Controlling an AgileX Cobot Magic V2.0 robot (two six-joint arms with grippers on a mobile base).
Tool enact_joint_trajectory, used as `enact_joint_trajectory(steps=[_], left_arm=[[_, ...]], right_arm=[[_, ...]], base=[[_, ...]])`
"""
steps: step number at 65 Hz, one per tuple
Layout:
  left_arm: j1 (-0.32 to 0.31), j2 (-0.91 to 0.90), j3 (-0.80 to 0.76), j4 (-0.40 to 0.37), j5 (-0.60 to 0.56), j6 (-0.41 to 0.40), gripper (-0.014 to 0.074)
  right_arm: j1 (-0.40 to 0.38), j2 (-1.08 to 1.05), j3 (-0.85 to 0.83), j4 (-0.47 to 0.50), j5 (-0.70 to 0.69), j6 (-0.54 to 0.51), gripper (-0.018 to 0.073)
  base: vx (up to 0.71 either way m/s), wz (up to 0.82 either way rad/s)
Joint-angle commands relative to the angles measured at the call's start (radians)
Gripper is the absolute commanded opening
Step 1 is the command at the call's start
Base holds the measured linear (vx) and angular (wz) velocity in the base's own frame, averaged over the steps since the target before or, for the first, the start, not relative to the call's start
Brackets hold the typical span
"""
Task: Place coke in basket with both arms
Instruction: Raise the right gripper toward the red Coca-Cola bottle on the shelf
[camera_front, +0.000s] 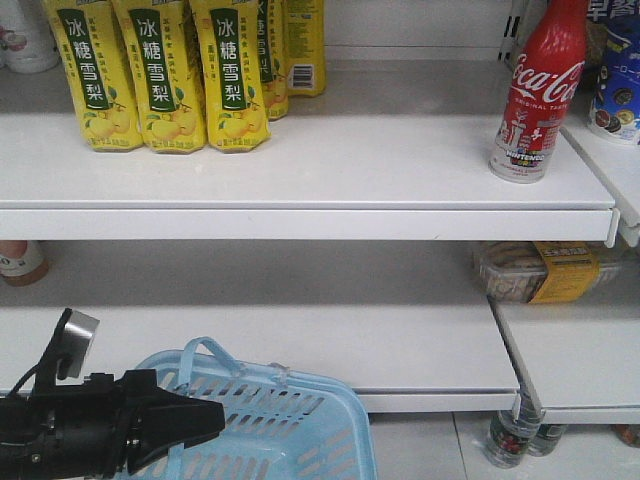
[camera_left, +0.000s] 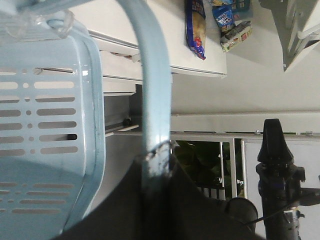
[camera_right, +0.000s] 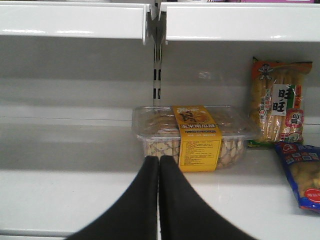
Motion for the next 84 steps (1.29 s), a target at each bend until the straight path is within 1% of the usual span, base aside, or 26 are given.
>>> enact_joint_trajectory(steps=[1,69,75,81,84], left_arm=[[-0.003,-0.025,-0.023,-0.095,0.071,0.006,-0.0006],[-0.003,-0.025,-0.023,-0.095,0.070,0.006,-0.0006],[-0.003,-0.025,-0.023,-0.095,0.070,0.006,-0.0006],[-0.003,-0.025,-0.023,-0.095,0.070,0.006,-0.0006],[-0.003,-0.025,-0.023,-0.095,0.070,0.006,-0.0006]], right_arm=[[0.000,-0.018,0.011,-0.003,-0.072,-0.005,-0.0010],[0.000,-0.018,0.010,-0.003,-0.075,-0.005,-0.0010],[0.000,-0.018,0.010,-0.003,-0.114,-0.005,-0.0010],[0.000,-0.018,0.006,-0.003,-0.242,-0.006,-0.0010],[0.000,-0.018,-0.006,-0.003,-0.266,-0.006,-0.0010]], base=[[0.02,0.01],[0.00,0.00],[0.00,0.00],[0.00,0.00],[0.00,0.00]])
